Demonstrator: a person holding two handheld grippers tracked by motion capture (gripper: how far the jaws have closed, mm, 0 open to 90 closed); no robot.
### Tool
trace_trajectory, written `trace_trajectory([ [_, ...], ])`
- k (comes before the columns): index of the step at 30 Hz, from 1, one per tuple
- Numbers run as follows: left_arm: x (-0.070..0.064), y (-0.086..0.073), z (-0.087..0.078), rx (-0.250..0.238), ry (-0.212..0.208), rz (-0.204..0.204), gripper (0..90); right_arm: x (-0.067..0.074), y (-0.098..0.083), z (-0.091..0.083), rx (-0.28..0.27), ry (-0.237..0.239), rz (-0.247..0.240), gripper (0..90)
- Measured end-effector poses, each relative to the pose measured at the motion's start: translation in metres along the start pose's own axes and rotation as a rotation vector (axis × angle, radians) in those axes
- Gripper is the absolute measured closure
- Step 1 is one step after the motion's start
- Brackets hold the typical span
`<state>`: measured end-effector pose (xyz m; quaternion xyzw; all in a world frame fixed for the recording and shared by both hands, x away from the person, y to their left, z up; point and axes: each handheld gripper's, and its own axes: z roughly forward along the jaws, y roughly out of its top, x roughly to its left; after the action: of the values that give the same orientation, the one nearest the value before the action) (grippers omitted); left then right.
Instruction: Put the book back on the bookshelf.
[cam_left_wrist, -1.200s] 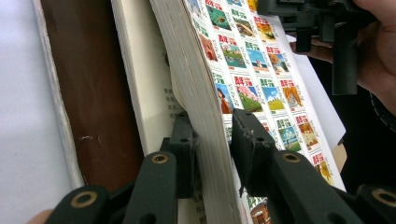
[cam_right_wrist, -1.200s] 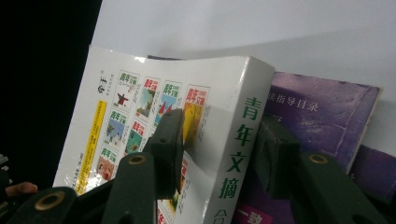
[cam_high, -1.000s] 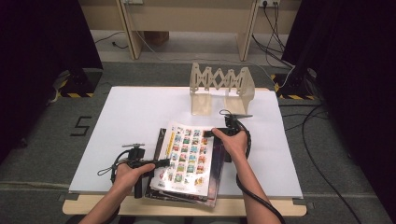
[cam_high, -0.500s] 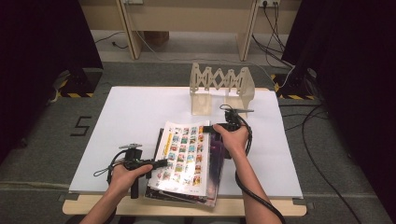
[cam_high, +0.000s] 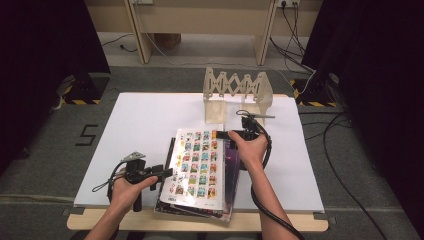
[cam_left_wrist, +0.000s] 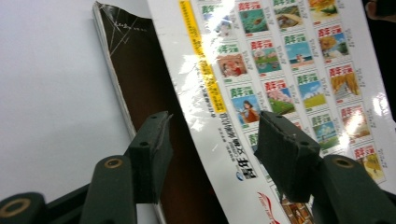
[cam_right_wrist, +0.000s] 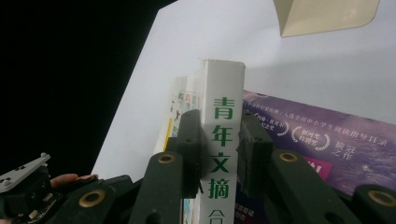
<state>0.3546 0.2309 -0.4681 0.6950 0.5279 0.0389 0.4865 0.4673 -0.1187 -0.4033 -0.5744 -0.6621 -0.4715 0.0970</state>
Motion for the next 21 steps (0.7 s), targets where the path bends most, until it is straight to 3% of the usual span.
trace_trajectory([
  [12,0.002,0.003,-0.002,-0.011,0.006,0.0,42.6,0.018,0.007,-0.02,-0.066,-0.064,-0.093,74.2],
  [21,0.003,0.003,-0.002,-0.012,0.008,-0.001,42.1,0.024,0.009,-0.032,-0.122,-0.09,-0.119,74.3],
])
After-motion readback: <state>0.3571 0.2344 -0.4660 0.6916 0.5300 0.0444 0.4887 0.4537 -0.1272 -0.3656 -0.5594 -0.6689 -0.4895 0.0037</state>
